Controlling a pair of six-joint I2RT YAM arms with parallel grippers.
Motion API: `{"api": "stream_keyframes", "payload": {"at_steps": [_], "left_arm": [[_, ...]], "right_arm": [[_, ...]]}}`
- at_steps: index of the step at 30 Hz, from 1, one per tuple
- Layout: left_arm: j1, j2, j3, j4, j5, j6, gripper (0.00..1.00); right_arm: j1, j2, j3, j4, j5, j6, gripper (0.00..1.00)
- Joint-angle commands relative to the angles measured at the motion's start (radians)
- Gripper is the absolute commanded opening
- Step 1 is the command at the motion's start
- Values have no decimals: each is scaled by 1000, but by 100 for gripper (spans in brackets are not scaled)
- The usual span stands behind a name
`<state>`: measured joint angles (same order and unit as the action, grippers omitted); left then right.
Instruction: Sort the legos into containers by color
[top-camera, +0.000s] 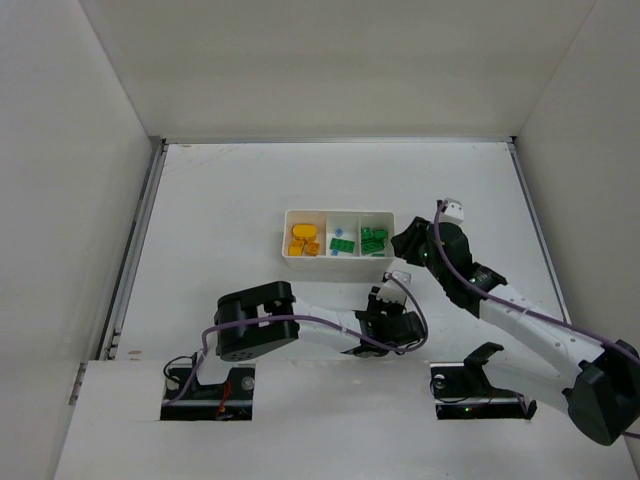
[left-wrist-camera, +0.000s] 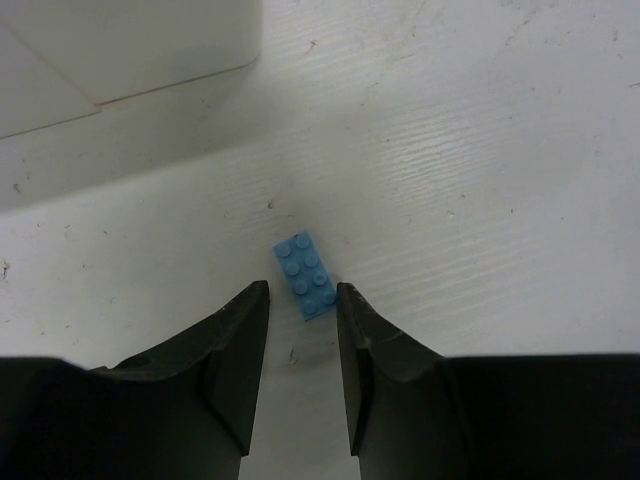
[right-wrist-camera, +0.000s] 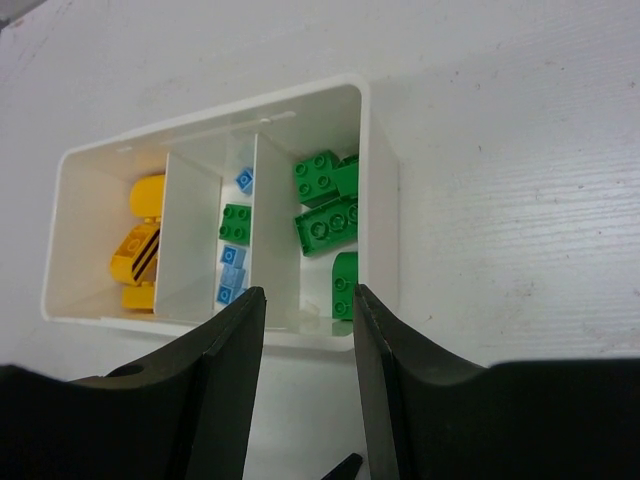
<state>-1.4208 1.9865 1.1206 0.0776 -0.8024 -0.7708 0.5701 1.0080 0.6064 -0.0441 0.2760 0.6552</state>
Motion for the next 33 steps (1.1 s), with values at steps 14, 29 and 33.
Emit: {"api": "stream_keyframes", "payload": {"at_steps": [14,29,33], "left_arm": [[30,2,-74,-12,16,-12,13],[-39,-238,-242,7,5,28,11],[-37,-333,-291,8,-30,62,11]], "right_arm": [[-5,-71,-11,10,-12,14,46],[-34,-88,-2,3,-18,9,46],[-49,-92,-5,1,-20,7,46]]}}
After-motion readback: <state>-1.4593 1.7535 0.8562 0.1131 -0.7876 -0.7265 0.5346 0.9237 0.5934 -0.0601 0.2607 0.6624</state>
